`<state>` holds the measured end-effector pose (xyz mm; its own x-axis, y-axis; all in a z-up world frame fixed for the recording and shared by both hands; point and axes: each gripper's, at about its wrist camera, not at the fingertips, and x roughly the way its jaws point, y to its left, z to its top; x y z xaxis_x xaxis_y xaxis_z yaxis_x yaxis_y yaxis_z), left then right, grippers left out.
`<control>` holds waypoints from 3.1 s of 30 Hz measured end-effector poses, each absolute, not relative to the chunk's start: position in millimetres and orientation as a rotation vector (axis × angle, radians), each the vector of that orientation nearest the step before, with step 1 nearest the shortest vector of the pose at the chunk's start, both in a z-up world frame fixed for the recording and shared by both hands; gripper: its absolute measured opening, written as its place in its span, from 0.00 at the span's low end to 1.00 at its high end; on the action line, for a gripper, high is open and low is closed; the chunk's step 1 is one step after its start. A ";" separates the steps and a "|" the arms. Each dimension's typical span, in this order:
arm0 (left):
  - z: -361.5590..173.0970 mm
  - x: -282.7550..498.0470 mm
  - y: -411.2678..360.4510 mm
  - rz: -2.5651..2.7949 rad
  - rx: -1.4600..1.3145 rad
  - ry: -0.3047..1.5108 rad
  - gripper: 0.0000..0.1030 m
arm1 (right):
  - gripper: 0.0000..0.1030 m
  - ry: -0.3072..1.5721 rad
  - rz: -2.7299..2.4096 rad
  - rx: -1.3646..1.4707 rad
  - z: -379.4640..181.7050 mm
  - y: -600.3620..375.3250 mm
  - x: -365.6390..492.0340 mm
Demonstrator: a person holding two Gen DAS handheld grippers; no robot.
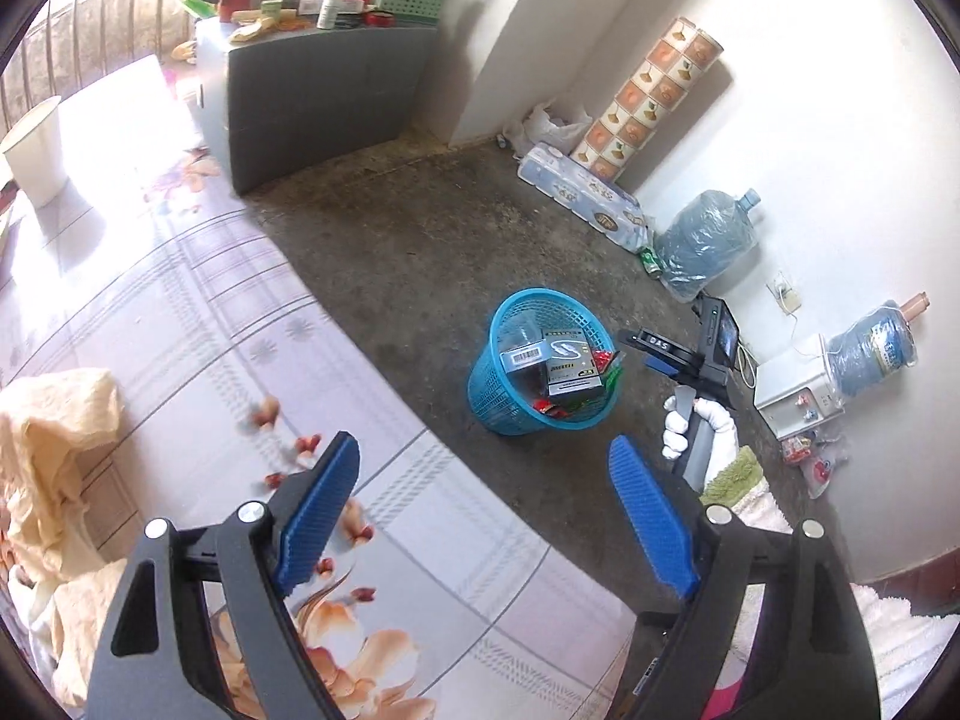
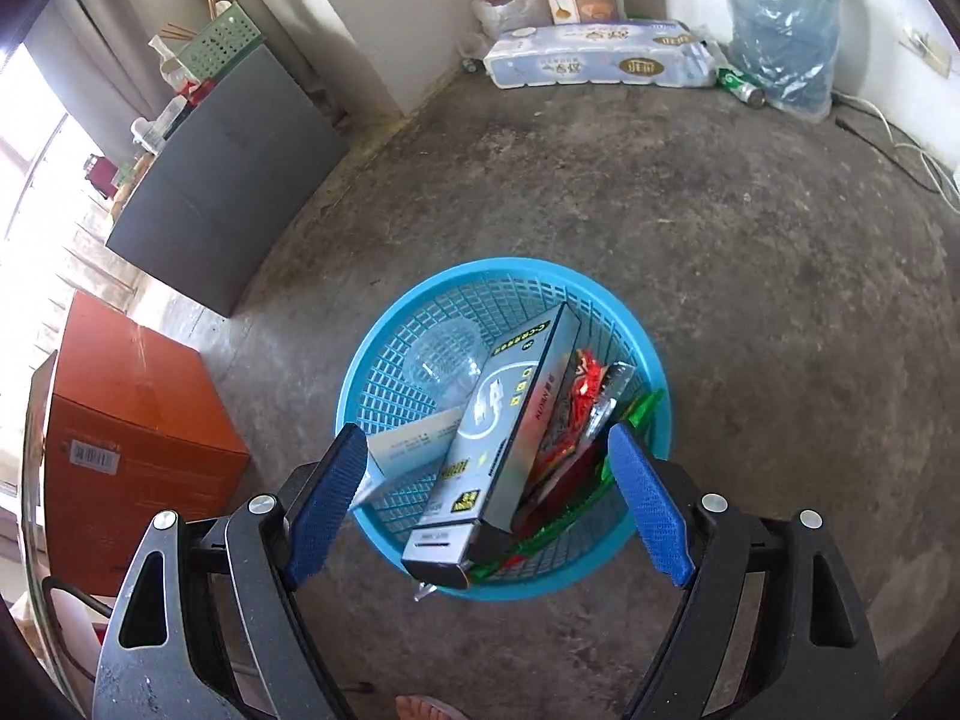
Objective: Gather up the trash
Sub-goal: 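Move both grippers back to the table toward the beige cloth, then grasp the beige cloth with the right gripper while the left gripper grasps the white cloth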
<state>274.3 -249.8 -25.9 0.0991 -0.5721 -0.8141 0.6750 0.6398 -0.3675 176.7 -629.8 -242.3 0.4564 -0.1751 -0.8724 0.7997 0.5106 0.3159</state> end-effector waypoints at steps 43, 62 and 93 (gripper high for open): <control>-54.5 224.7 71.3 -0.443 -0.107 0.914 0.76 | 0.77 0.878 0.293 0.215 -46.7 -194.6 319.6; -77.1 309.8 6.0 -0.604 -0.041 1.019 0.49 | 0.04 1.094 0.232 0.348 -100.0 -203.0 424.3; -77.8 256.2 33.2 -0.496 -0.111 1.024 0.10 | 0.11 1.062 0.281 0.352 -100.5 -195.2 252.0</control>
